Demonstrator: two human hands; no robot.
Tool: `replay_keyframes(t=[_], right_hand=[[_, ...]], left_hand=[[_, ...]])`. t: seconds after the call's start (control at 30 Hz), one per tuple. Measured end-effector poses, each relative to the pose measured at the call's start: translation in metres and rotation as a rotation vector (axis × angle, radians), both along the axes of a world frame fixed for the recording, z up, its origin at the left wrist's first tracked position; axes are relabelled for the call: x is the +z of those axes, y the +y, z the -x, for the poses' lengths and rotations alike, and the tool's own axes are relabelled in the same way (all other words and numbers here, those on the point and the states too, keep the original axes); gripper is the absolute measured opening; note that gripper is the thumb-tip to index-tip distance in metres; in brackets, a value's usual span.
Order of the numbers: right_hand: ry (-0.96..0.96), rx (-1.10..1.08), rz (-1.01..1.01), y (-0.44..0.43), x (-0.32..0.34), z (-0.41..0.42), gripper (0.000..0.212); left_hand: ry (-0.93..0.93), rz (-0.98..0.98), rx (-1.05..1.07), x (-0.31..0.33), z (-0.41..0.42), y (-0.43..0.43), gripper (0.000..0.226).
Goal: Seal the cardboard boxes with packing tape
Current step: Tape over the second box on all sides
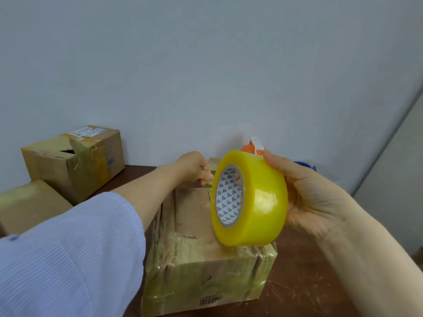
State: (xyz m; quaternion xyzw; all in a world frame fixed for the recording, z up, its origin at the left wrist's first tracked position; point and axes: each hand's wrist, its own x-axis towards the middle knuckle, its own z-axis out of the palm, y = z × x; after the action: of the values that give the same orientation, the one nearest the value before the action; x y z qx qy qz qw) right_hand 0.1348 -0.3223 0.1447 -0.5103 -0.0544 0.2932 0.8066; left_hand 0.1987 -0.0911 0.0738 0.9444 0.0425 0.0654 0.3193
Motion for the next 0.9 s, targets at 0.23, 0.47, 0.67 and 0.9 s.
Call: replay_keyframes(t=[0.23,0.47,0.67,0.9], right_hand=[[-0.013,0.063,0.028,0.009,-0.006,0.000,0.034],[-0.046,0.093,0.037,0.011,-0.010,0.002,0.010],[-0.071,0.110,0.021,0.008,-0.014,0.002,0.010],[-0.274,0.204,0.063,0.008,-0.029,0.018,0.016]], left_hand=[[0.109,-0.162,-0.110,-0.014,-0.015,0.005,0.040],[0.272,-0.164,-0.150,-0.020,-0.019,0.010,0.020],[-0.118,0.034,0.052,-0.003,-0.004,0.001,0.042],[0.070,-0.034,-0.080,-0.019,0.016,-0.013,0.026]])
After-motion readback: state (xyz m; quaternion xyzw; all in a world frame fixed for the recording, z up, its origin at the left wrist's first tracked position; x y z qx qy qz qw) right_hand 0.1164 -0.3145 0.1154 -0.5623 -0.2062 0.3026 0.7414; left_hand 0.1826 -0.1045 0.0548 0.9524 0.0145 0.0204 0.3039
